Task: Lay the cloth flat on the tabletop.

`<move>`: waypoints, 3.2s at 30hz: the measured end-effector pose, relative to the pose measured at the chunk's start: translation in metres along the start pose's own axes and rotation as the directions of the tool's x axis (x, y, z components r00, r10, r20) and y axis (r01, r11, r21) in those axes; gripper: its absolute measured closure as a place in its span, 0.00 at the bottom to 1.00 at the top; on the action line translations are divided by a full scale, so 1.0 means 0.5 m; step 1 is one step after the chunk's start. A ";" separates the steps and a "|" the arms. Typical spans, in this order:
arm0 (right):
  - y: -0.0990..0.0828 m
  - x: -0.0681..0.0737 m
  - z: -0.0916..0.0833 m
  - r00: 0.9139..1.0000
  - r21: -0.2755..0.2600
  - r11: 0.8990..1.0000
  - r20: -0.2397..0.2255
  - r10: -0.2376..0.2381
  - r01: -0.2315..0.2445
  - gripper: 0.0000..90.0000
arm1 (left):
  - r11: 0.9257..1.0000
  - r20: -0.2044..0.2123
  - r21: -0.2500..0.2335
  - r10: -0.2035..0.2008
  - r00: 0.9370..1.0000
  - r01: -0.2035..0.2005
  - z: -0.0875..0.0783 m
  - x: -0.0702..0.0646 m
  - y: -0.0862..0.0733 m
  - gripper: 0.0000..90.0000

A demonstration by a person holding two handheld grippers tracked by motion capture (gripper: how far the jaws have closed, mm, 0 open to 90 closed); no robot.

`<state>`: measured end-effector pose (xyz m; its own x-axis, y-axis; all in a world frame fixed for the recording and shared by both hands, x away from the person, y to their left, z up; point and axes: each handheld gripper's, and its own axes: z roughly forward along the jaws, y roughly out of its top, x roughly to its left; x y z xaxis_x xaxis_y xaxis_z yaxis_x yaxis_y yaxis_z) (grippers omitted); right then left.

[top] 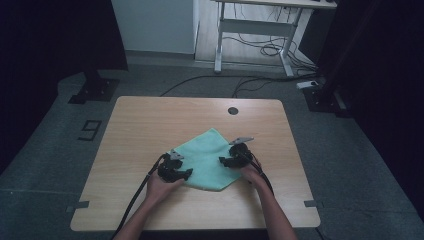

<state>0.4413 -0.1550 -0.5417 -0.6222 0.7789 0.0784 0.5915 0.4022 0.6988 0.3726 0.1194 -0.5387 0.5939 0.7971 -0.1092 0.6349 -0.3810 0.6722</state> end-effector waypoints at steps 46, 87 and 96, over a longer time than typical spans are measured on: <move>-0.096 0.085 -0.075 0.999 -0.026 0.999 0.025 -0.020 0.020 0.43 | 0.998 -0.025 0.031 0.048 0.999 -0.048 0.018 0.041 0.032 0.50; -0.151 0.063 -0.114 0.999 -0.097 0.995 -0.039 0.007 -0.011 0.41 | 1.000 0.021 -0.028 0.004 1.000 -0.003 -0.024 -0.009 -0.035 0.53; -0.122 0.086 -0.086 0.999 -0.095 0.995 -0.041 -0.010 0.007 0.69 | 0.999 0.019 -0.029 0.015 1.000 -0.014 -0.023 -0.011 -0.036 0.52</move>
<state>0.3562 -0.1666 -0.5504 -0.6488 0.7544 0.1000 0.5361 0.3598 0.7636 0.3520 0.1275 -0.5418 0.6123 0.7825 -0.1131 0.6117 -0.3782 0.6948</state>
